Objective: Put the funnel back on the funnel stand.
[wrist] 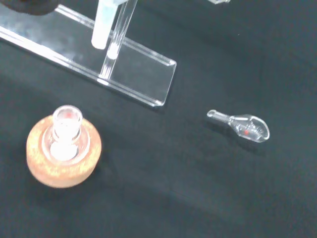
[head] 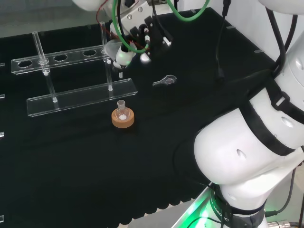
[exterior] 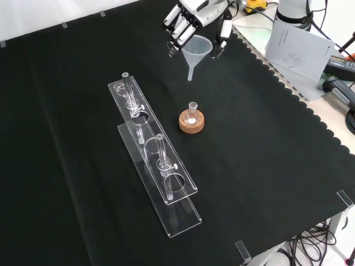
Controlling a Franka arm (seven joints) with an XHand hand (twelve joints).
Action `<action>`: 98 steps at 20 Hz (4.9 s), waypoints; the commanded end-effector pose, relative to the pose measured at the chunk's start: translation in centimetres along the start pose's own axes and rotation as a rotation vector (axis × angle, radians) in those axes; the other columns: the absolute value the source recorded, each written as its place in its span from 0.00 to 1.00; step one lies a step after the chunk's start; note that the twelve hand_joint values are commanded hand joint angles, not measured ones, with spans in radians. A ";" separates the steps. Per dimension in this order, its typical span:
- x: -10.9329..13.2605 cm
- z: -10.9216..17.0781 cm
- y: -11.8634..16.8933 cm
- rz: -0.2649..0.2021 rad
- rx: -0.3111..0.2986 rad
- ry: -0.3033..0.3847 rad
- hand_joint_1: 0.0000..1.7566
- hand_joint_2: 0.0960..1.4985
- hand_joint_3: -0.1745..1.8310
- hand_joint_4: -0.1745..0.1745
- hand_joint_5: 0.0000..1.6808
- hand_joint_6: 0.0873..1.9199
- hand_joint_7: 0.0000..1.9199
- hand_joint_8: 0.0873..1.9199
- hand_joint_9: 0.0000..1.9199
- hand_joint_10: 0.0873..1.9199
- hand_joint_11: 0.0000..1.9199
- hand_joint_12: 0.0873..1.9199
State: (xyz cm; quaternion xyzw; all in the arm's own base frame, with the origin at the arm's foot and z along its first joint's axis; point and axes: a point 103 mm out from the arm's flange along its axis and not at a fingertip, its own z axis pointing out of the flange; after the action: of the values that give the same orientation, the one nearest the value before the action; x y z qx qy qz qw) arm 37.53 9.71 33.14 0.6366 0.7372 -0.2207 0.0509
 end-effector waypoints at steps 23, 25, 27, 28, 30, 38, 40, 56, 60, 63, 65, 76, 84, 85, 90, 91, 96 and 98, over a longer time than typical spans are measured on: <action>-7.7 -3.6 9.8 0.051 -0.018 0.067 0.37 0.51 0.31 0.43 0.35 0.05 0.31 0.31 0.50 0.22 0.25 0.66; -8.2 -3.3 10.5 0.051 -0.013 0.075 0.37 0.51 0.31 0.43 0.35 0.05 0.31 0.31 0.50 0.22 0.25 0.66; -8.7 -3.0 11.3 0.047 -0.017 0.082 0.37 0.51 0.31 0.43 0.35 0.05 0.31 0.31 0.50 0.22 0.25 0.66; -8.8 -2.9 11.6 0.046 -0.017 0.084 0.37 0.51 0.31 0.43 0.35 0.05 0.31 0.31 0.50 0.22 0.25 0.66; -8.9 -2.8 12.3 0.043 -0.019 0.086 0.37 0.51 0.31 0.43 0.35 0.05 0.31 0.31 0.50 0.22 0.25 0.66; -8.7 -2.2 14.4 0.030 -0.030 0.089 0.37 0.51 0.31 0.43 0.36 0.06 0.31 0.32 0.50 0.22 0.25 0.66; -8.5 -2.1 14.8 0.029 -0.025 0.092 0.37 0.51 0.31 0.43 0.36 0.06 0.31 0.32 0.50 0.22 0.25 0.66; -7.4 0.0 16.7 0.024 0.030 0.066 0.37 0.52 0.31 0.43 0.37 0.07 0.31 0.32 0.50 0.22 0.26 0.65; -7.1 0.5 17.0 0.023 0.036 0.061 0.37 0.52 0.31 0.43 0.37 0.07 0.31 0.32 0.50 0.22 0.26 0.65; -6.8 1.1 17.5 0.023 0.053 0.058 0.37 0.52 0.31 0.43 0.37 0.07 0.31 0.32 0.50 0.22 0.26 0.65; -6.6 1.5 17.8 0.021 0.063 0.061 0.37 0.52 0.31 0.43 0.36 0.07 0.31 0.31 0.50 0.22 0.26 0.65; -5.9 2.3 18.2 -0.008 0.147 0.087 0.32 0.45 0.27 0.45 0.15 0.00 0.06 0.31 0.22 0.29 0.17 0.69; -5.5 1.3 15.7 0.001 0.119 0.098 0.29 0.43 0.23 0.51 0.04 0.00 0.00 0.15 0.08 0.34 0.08 0.73; -5.7 1.1 15.2 0.008 0.108 0.103 0.29 0.43 0.22 0.51 0.04 0.00 0.00 0.15 0.08 0.35 0.08 0.73; -6.9 -0.5 11.5 0.046 0.033 0.138 0.29 0.43 0.22 0.50 0.04 0.00 0.00 0.17 0.08 0.35 0.07 0.73; -7.1 -0.7 10.9 0.053 0.024 0.143 0.29 0.43 0.21 0.49 0.05 0.00 0.00 0.18 0.08 0.35 0.08 0.73; -8.0 -1.7 7.6 0.091 -0.016 0.177 0.29 0.44 0.21 0.48 0.07 0.00 0.00 0.22 0.10 0.35 0.08 0.73; -8.2 -1.9 6.3 0.105 -0.027 0.188 0.29 0.44 0.21 0.48 0.07 0.00 0.00 0.23 0.11 0.35 0.08 0.73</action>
State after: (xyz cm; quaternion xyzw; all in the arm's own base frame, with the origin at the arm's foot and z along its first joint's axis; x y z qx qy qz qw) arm 49.29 4.46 34.09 0.6677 0.7194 -0.1913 -0.0023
